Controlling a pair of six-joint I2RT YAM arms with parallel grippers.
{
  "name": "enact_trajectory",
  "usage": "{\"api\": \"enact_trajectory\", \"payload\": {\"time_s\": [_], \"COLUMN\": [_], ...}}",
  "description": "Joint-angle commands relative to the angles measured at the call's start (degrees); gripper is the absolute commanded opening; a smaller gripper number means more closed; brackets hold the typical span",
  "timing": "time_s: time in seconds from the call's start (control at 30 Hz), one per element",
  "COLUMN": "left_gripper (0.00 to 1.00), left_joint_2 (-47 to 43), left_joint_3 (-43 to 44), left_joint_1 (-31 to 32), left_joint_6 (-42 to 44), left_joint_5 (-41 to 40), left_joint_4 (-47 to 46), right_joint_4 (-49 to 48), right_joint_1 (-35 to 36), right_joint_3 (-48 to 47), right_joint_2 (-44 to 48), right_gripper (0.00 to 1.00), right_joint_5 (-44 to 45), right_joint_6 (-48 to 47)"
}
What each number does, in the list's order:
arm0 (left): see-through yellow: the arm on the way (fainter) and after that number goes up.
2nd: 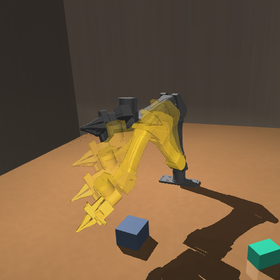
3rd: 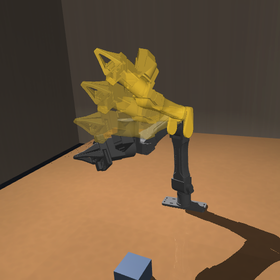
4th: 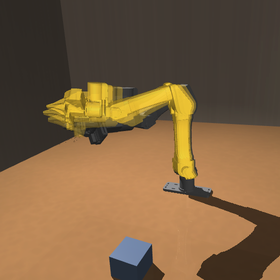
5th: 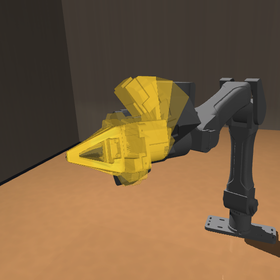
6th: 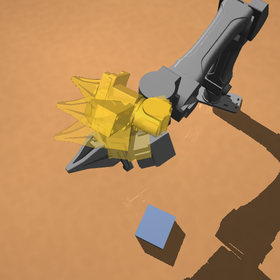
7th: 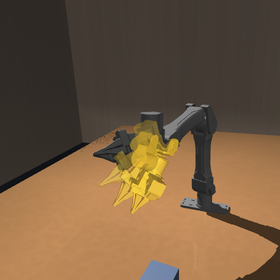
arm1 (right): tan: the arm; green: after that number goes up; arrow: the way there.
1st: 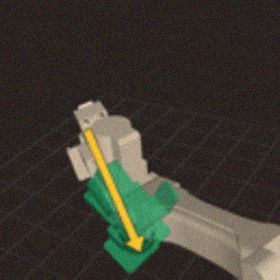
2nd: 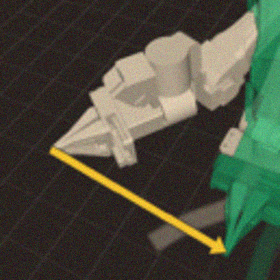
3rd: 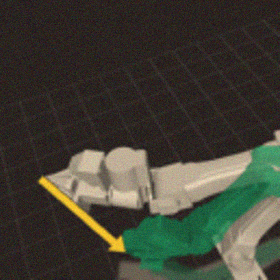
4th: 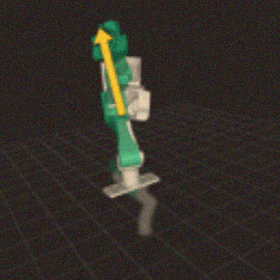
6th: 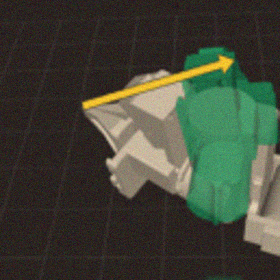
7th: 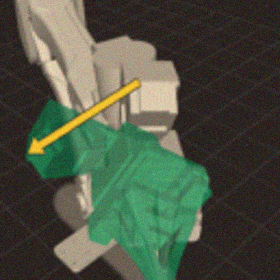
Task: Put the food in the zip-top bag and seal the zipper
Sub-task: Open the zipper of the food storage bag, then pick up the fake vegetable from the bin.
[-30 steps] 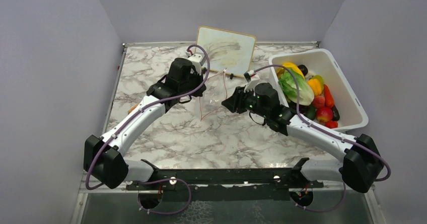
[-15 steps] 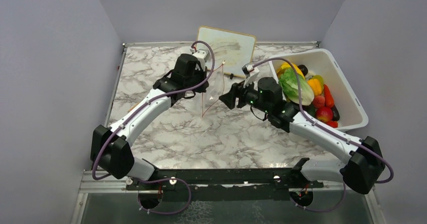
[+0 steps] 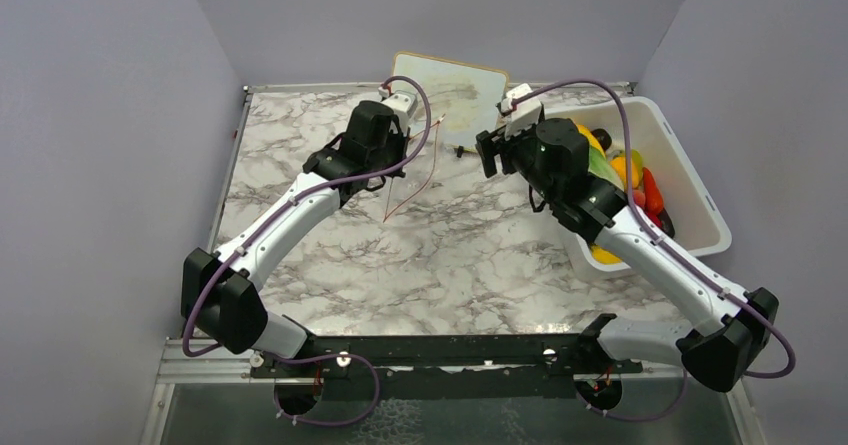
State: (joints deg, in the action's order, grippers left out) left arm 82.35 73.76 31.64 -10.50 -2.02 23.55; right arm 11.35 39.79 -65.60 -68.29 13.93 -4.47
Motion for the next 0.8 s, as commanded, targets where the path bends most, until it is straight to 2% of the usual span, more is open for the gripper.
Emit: {"api": "enact_trajectory", "payload": {"time_s": [0.0,0.1,0.3,0.47,0.77], "left_gripper": [0.0,0.0,0.0,0.0,0.0], "left_joint_2": [-1.23,-2.11,-3.15,-3.5,-3.51], "left_joint_3": [-0.96,-1.83,-1.2,-2.51,-4.52], "left_joint_1": [0.44,0.53,1.22,1.32,1.49], "left_joint_6": [2.24,3.18,2.65,2.71,2.98], "left_joint_5": [-1.54,-0.7,-1.49,1.13,1.67], "left_joint_4": [1.18,1.16,1.55,1.35,0.32], "right_joint_4": [8.51,13.68,22.52,25.27,34.54], "right_joint_1": [-4.79,-11.14,-20.89,-24.06,-28.13], "right_joint_3": [-3.9,-6.59,-12.64,-11.62,-12.14], "right_joint_2": [-1.01,-2.6,-8.3,-9.67,-9.82], "right_gripper": [0.75,0.77,0.85,0.91,0.93], "right_joint_5": [1.45,-2.82,-3.38,-1.63,-8.05], "right_joint_6": [-5.54,-5.9,-7.79,-11.78,-19.19]}}
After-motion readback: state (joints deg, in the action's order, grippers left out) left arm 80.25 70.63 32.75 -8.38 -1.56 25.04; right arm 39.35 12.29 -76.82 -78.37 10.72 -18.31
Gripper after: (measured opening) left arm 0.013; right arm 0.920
